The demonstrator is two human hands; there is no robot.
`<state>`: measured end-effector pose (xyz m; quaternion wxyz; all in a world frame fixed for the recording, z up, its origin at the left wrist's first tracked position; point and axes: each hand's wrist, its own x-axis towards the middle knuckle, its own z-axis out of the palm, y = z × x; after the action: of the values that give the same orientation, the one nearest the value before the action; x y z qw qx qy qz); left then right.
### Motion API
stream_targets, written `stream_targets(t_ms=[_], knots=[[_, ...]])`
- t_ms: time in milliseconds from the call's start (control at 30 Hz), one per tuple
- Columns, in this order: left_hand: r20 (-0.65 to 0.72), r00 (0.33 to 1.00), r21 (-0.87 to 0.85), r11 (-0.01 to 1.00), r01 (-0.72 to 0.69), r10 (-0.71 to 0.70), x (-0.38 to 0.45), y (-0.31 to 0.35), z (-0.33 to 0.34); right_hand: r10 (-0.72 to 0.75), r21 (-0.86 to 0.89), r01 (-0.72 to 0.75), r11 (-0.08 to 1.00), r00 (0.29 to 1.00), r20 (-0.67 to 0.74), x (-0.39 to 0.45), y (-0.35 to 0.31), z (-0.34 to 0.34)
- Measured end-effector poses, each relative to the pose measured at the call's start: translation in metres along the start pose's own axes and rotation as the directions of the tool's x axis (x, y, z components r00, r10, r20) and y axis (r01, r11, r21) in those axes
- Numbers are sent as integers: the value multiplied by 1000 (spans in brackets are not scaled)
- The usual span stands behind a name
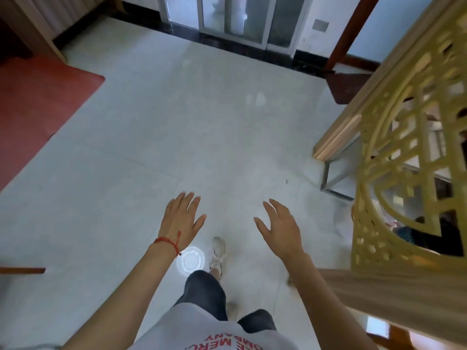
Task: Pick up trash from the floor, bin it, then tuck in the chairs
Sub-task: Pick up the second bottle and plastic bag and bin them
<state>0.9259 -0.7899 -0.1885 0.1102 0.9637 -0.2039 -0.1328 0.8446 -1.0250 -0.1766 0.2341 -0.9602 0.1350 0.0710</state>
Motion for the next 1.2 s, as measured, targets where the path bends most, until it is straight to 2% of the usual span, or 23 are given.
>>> stream_targets(t_ms=[100, 300, 500, 600, 800, 900, 1033, 1200], knots=[[7, 999, 5, 999, 32, -32, 48, -17, -17, -15, -14, 16, 1000, 999, 30, 57, -16, -9], [-73, 995, 27, 997, 68, -66, 115, -48, -45, -98, -40, 99, 994, 995, 31, 147, -52, -27], [-111, 971, -16, 977, 212, -212, 142, -84, -63, -242, -91, 258, 962, 957, 157, 222, -98, -28], [-126, 938, -55, 946, 318, -323, 144, -107, -67, -319, -96, 346, 933, 922, 220, 259, -129, -21], [-162, 817, -105, 833, 544, -554, 139, -153, -82, -520, -89, 586, 806, 771, 368, 320, -200, 4], [-180, 724, -156, 746, 647, -666, 140, -171, -93, -612, -60, 691, 720, 674, 414, 349, -235, 17], [-191, 614, -217, 643, 735, -766, 143, -191, -99, -682, -9, 776, 631, 560, 471, 384, -277, 27], [-191, 498, -276, 533, 800, -846, 153, -213, -106, -732, 47, 836, 547, 451, 510, 419, -318, 42]])
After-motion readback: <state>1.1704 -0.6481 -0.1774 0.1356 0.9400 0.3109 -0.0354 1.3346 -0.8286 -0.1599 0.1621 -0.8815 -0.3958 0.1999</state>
